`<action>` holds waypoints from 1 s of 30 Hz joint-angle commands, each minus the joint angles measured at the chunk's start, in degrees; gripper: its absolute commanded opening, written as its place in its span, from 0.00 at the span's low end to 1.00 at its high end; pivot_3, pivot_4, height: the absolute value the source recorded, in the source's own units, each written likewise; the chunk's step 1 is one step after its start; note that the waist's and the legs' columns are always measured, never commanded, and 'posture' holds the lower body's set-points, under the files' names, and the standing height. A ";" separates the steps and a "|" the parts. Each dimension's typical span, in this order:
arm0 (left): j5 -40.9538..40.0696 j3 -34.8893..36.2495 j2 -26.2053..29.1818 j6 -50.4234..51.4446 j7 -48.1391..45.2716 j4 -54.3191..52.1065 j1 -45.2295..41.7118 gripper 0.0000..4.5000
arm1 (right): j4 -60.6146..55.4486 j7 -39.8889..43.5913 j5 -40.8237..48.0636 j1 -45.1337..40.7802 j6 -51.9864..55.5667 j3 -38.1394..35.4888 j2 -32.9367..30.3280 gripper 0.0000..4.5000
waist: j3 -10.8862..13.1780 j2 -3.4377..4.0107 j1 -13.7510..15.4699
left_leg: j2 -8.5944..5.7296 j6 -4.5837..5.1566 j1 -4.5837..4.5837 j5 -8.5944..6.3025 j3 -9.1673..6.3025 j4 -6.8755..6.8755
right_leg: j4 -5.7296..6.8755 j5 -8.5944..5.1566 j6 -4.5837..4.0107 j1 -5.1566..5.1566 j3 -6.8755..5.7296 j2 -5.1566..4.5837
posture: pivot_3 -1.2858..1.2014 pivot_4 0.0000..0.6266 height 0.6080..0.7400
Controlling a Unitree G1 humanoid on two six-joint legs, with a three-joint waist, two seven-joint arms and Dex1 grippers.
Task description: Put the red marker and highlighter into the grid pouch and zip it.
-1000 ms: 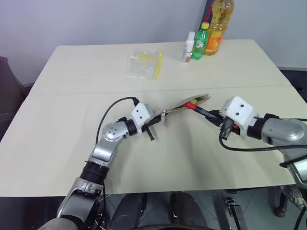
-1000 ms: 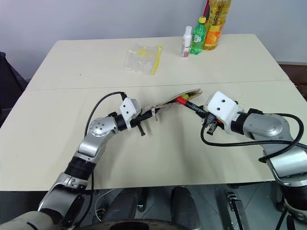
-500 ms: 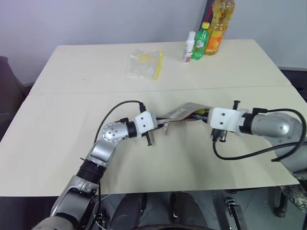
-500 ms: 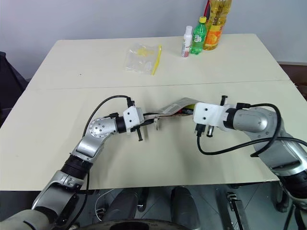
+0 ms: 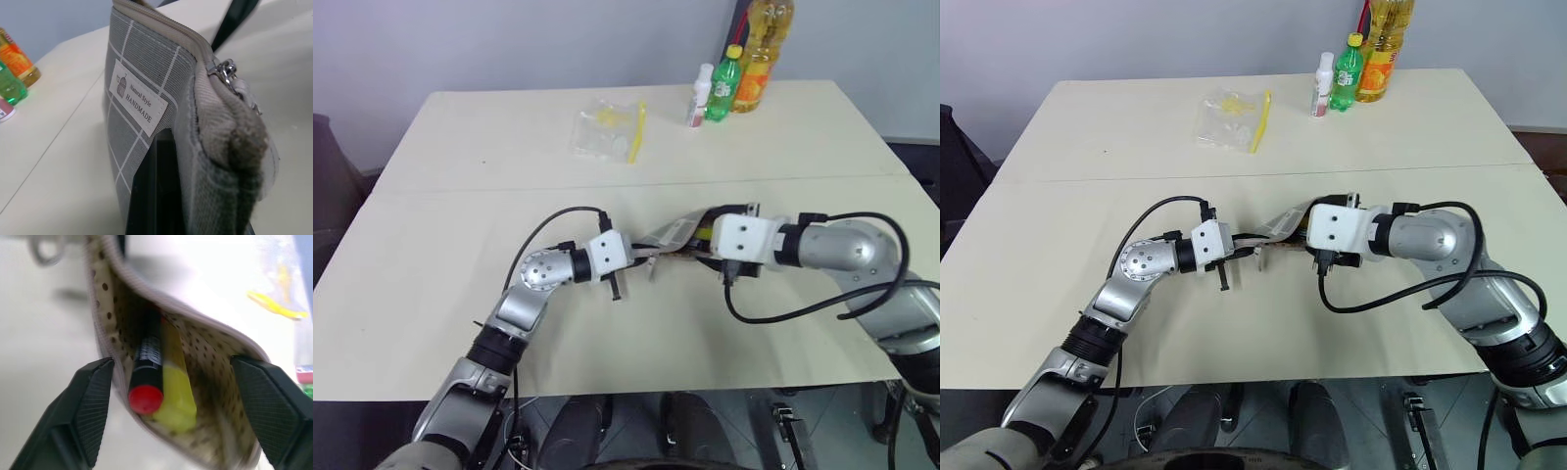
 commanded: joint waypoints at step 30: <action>-11.33 8.45 -14.60 17.90 12.64 -0.83 -5.24 0.00 | -2.80 -27.23 19.68 3.18 25.16 -8.00 31.11 0.06 | -0.02 -0.03 -0.11 | -0.03 0.00 0.00 0.02 -0.05 0.05 | 0.14 0.03 0.04 -0.02 -0.02 0.07 | 0.52 0.24 1.00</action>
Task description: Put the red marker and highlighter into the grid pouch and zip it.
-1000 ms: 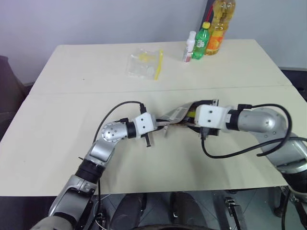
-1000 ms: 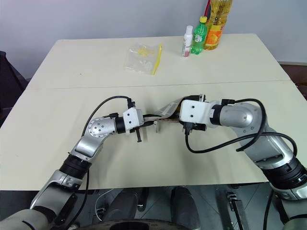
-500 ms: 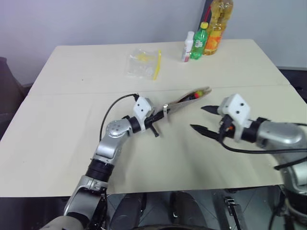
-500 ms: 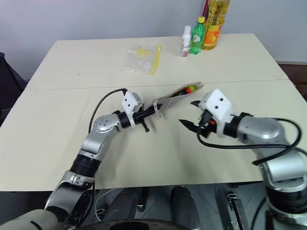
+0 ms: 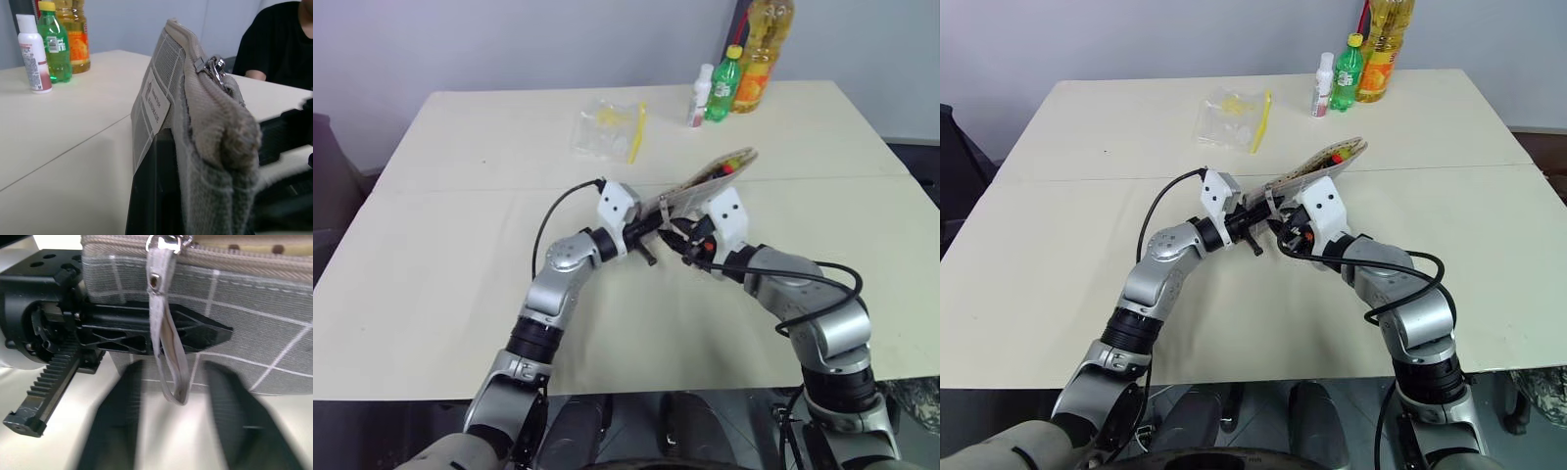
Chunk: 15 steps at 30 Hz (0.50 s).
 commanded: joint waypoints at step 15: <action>4.58 -1.57 8.85 -7.89 -3.96 -1.81 4.28 0.00 | 13.38 2.69 -4.69 -4.55 -9.17 -15.37 -24.32 0.02 | 0.00 0.01 0.05 | 0.01 0.00 0.00 0.00 0.04 -0.04 | -0.05 -0.01 -0.02 0.01 0.00 -0.02 | 0.52 0.24 1.00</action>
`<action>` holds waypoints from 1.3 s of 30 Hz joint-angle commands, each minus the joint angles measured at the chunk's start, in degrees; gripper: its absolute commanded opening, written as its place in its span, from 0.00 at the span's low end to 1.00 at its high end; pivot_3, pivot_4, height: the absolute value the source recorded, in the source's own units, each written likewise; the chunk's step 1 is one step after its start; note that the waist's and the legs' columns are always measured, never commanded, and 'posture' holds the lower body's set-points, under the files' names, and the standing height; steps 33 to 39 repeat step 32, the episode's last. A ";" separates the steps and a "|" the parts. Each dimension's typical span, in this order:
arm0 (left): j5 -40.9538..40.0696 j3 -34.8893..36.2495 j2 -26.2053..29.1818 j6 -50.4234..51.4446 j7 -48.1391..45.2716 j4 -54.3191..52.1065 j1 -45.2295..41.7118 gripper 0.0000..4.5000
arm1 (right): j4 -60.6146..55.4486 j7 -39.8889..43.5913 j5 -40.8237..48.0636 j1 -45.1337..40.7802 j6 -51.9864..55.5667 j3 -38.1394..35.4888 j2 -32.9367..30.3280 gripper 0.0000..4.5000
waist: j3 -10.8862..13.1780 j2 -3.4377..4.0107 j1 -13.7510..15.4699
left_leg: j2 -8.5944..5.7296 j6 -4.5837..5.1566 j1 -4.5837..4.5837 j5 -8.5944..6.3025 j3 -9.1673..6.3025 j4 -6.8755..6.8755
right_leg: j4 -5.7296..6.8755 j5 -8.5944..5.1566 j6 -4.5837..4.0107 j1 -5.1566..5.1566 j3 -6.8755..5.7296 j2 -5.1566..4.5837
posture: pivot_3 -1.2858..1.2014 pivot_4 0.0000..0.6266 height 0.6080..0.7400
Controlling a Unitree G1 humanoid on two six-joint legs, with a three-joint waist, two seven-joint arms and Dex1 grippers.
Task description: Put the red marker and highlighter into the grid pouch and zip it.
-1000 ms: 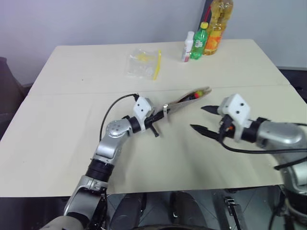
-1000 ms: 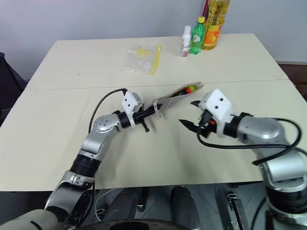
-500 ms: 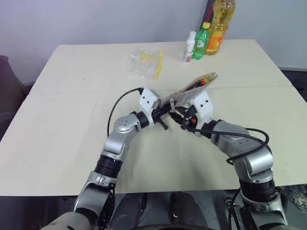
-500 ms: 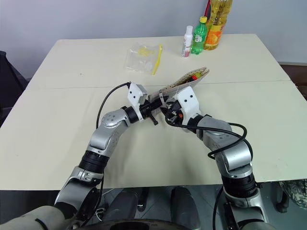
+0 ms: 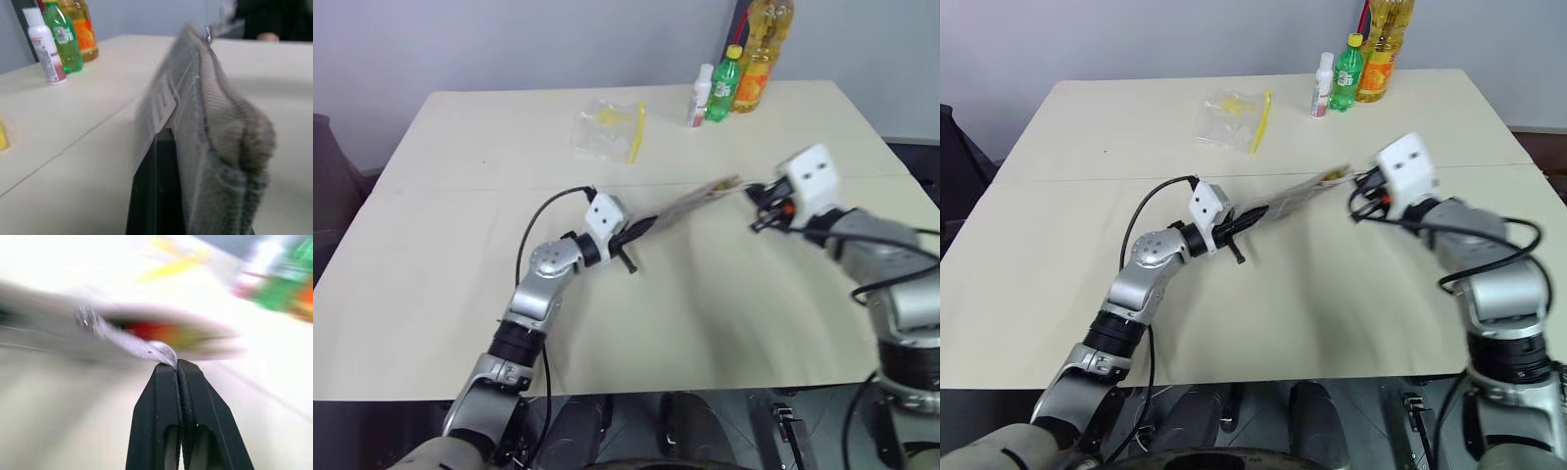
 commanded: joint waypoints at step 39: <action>-8.98 21.06 16.45 16.38 5.21 -17.83 21.43 0.90 | 5.25 12.62 8.91 22.93 -16.41 -16.56 0.87 1.00 | -0.01 0.06 0.02 | 0.05 -0.03 0.03 -0.04 0.01 0.01 | -0.02 -0.11 -0.27 0.03 0.05 -0.06 | 0.52 0.24 1.00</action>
